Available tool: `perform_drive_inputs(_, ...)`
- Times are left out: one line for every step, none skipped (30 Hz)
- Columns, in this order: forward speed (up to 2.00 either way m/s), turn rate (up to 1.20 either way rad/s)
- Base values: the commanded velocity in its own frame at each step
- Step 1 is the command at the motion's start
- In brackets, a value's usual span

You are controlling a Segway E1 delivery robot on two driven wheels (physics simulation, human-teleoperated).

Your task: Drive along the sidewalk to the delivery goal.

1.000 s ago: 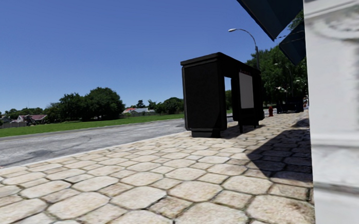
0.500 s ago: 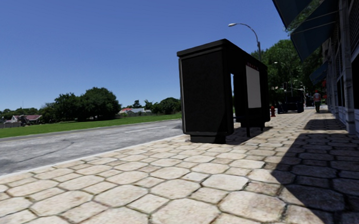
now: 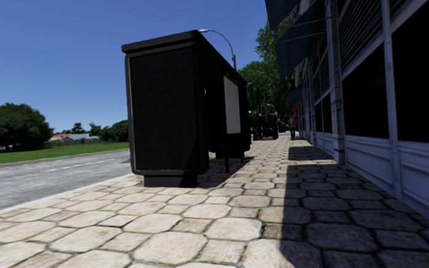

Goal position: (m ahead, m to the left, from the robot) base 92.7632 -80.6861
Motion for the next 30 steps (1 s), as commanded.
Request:
perform_drive_inputs(1.96,0.00)
perform_drive_inputs(1.96,0.00)
perform_drive_inputs(1.96,0.00)
perform_drive_inputs(1.96,0.00)
perform_drive_inputs(1.96,0.00)
perform_drive_inputs(1.96,0.00)
perform_drive_inputs(1.96,0.00)
perform_drive_inputs(1.96,0.00)
perform_drive_inputs(1.96,0.00)
perform_drive_inputs(1.96,-0.42)
perform_drive_inputs(1.96,-0.57)
perform_drive_inputs(1.96,-0.57)
perform_drive_inputs(1.96,-0.79)
perform_drive_inputs(1.96,-0.94)
perform_drive_inputs(1.96,-0.98)
perform_drive_inputs(1.96,-0.99)
perform_drive_inputs(1.96,-0.99)
perform_drive_inputs(1.96,-1.00)
perform_drive_inputs(1.96,-1.00)
perform_drive_inputs(1.96,-0.99)
perform_drive_inputs(1.96,-0.99)
perform_drive_inputs(1.96,-0.58)
perform_drive_inputs(1.96,-0.52)
perform_drive_inputs(1.96,-0.38)
perform_drive_inputs(1.96,0.00)
perform_drive_inputs(1.96,0.00)
perform_drive_inputs(1.96,0.00)
perform_drive_inputs(1.96,0.00)
perform_drive_inputs(1.96,0.00)
perform_drive_inputs(1.96,0.00)
